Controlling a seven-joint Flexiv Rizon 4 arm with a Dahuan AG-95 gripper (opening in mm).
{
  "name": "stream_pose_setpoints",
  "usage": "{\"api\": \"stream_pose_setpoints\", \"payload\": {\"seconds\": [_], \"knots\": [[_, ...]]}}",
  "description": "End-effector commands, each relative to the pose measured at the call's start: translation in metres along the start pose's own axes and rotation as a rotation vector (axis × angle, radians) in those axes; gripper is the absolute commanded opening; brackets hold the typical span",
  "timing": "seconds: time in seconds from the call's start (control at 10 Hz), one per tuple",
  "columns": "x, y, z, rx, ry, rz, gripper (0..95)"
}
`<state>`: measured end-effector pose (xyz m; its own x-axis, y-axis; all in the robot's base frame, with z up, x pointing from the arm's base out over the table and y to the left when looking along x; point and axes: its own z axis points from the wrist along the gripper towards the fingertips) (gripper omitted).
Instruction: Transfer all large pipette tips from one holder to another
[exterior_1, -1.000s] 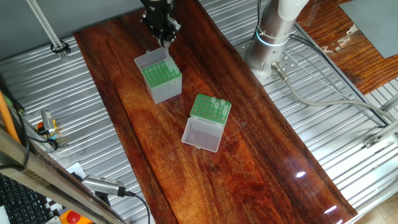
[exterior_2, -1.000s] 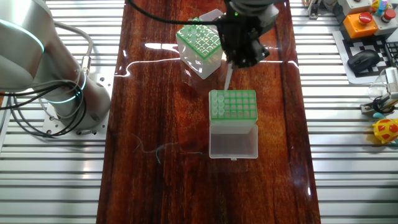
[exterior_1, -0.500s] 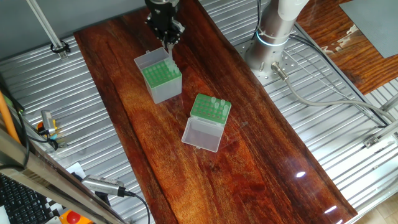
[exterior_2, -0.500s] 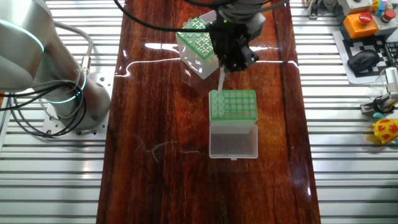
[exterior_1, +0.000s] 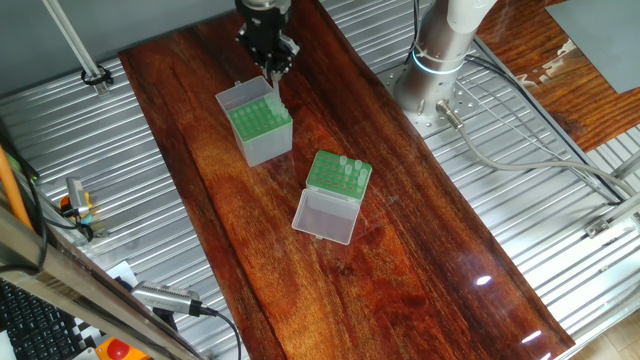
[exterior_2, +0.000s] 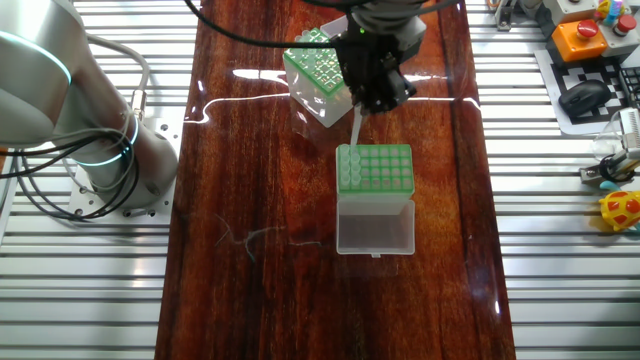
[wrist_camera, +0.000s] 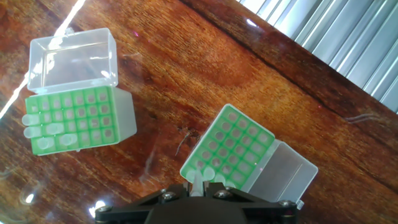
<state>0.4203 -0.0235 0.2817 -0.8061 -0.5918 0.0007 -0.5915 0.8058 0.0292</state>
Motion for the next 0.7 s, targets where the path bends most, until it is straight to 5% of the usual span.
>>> {"api": "stream_pose_setpoints", "payload": {"seconds": [0.1,0.7], "knots": [[-0.0049,-0.0010,-0.0018,-0.001,0.000,0.004,0.0],[-0.0062,-0.0005,0.0019,0.004,0.008,-0.009,0.0]]}}
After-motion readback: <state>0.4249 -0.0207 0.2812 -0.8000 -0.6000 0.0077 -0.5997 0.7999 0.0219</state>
